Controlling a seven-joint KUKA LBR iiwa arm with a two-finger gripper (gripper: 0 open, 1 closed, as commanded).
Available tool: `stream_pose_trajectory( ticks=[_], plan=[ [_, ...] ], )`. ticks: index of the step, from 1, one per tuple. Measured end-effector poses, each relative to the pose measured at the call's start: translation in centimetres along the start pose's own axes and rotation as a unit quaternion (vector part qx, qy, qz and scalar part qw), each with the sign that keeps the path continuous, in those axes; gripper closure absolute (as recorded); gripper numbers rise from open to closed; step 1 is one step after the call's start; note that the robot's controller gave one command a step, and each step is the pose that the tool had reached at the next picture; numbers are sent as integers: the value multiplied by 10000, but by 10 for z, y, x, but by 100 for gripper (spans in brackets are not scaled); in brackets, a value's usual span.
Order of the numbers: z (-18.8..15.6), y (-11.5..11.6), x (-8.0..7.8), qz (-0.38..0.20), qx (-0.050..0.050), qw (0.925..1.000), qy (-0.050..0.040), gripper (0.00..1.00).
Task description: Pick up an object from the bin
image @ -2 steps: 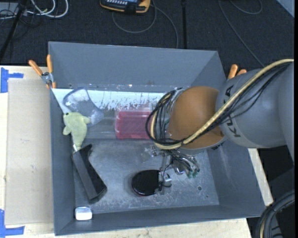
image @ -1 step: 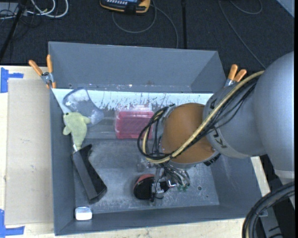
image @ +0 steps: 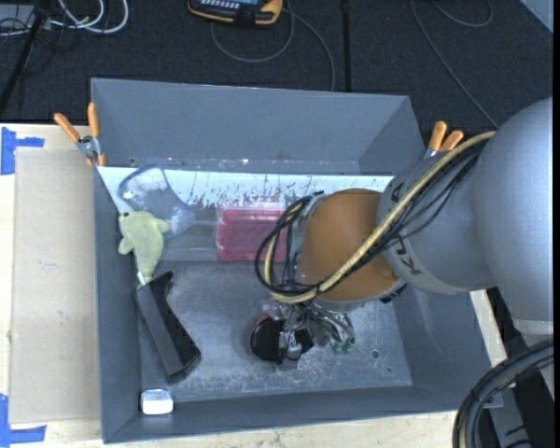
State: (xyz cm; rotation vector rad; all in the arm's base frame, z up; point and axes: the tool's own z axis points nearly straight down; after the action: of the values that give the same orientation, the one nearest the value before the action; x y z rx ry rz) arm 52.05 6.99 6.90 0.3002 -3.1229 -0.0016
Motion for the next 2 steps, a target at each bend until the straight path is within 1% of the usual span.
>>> stream_pose_trajectory(
  ticks=[2],
  plan=[
    [-2,0,1,4,-1,10000,15,100]
  ],
)
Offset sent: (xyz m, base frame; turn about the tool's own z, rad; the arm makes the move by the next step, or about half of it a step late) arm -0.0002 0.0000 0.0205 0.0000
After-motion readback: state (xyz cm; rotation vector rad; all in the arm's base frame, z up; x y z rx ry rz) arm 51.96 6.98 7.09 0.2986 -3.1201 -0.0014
